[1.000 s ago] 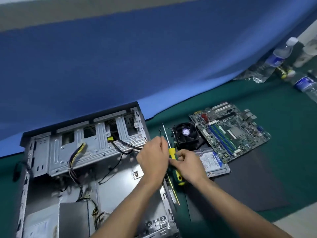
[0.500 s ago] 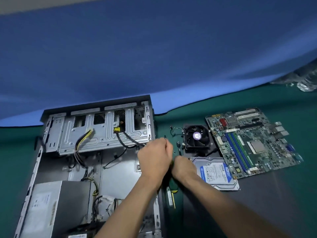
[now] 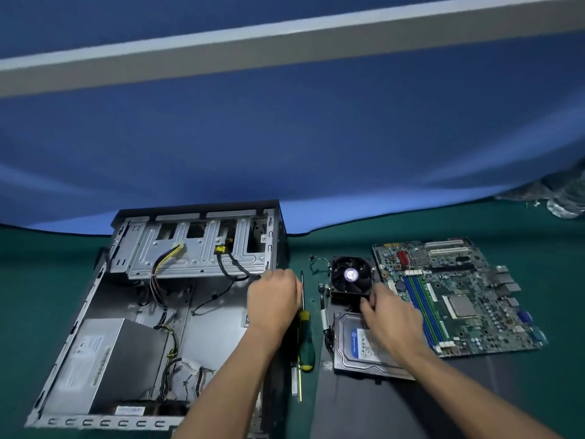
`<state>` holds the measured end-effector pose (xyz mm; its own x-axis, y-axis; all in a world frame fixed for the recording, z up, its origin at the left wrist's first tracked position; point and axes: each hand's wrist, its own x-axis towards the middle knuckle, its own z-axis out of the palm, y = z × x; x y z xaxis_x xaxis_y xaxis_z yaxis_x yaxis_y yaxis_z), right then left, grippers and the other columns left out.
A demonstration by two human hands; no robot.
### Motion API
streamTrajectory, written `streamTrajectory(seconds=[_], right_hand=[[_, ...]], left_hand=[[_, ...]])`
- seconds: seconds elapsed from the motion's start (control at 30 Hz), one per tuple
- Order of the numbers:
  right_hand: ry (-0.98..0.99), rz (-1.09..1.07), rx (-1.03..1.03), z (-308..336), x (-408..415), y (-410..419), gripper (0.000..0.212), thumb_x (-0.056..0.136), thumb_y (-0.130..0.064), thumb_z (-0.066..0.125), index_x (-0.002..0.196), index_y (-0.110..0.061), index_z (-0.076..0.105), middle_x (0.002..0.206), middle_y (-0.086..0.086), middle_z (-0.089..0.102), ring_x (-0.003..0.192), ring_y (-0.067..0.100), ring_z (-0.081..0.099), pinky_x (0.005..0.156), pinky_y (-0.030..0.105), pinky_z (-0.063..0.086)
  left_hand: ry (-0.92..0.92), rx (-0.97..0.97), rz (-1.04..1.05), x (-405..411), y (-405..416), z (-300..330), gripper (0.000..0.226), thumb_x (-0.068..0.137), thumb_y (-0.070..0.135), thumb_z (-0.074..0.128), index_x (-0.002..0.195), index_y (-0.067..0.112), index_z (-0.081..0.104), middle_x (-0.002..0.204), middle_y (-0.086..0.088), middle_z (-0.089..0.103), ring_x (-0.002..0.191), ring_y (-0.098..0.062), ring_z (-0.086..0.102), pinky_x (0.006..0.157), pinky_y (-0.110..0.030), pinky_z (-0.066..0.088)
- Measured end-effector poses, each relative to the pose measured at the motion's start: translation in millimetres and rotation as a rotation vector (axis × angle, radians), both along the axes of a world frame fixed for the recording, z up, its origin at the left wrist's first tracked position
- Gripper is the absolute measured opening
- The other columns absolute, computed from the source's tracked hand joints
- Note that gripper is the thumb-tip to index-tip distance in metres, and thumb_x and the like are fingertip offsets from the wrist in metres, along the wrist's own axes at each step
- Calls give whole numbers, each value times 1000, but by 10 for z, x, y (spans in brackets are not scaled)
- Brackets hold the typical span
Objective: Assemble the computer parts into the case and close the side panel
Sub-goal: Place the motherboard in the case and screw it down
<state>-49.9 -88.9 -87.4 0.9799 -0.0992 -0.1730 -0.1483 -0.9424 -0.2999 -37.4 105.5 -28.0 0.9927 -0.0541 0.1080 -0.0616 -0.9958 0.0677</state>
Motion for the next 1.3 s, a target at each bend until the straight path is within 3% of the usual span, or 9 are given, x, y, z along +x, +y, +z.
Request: streamTrajectory(seconds=[0.2,0.37,0.53,0.6,0.73,0.9,1.03,1.17,1.3], right_hand=[[235,-46,-157,-86,160,-284,41,95,-47,44,117,-13,36,113,4,54,79,18,61,57,28,40],[258,16,-244,-201,195,-362,42,95,-27,49,130,-8,36,104,2,63,84,17,67,54,26,39],[237,24,-72,-121,274,-465,41,91,-20,54,127,-9,38,73,-7,57,69,18,59,54,27,40],[191,16,-5,-21,312,-535,34,89,-29,59,113,-13,41,66,-10,47,61,16,52,45,26,30],[134,-12,114,166,403,-723,35,83,-33,63,106,-18,42,70,-7,51,64,17,52,51,28,35],[171,5,239,203,447,-877,32,81,-34,67,100,-20,46,78,-4,60,73,18,60,55,30,43],[212,32,373,138,439,-944,28,82,-21,63,108,-17,51,72,-9,55,68,13,56,52,24,40],[167,-18,500,130,377,-1107,16,84,-20,61,99,-27,61,79,-12,64,68,7,60,62,27,51],[-85,-283,491,220,470,-1264,14,85,-17,60,94,-27,60,67,-11,61,54,6,52,54,22,36]], left_hand=[[-53,34,53,-71,-94,-41,33,56,13,83,42,13,53,41,1,52,45,-20,53,32,-21,33],[-96,-93,97,-48,-297,0,27,67,15,77,48,13,57,48,1,56,49,-21,54,37,-24,34],[175,-333,105,112,-628,-34,38,93,34,44,60,16,45,62,1,55,58,-23,49,54,-29,34],[328,-549,143,185,-842,-72,40,94,33,45,61,11,53,64,-6,61,59,-25,56,55,-32,43],[776,-1398,521,362,-1345,-206,31,98,33,46,90,6,59,89,-15,64,66,-21,62,57,-33,56],[971,-1801,634,527,-1759,-423,40,92,38,56,116,6,62,97,-10,60,78,-21,58,76,-35,49],[981,-1732,651,581,-1930,-513,23,83,29,69,94,8,67,90,-6,65,86,-19,62,82,-30,52],[919,-1576,693,582,-1998,-622,34,82,22,70,108,2,64,109,-12,66,103,-23,62,92,-34,50],[722,-1343,727,604,-2193,-549,18,78,17,73,81,3,62,72,-6,62,58,-16,52,53,-24,41]])
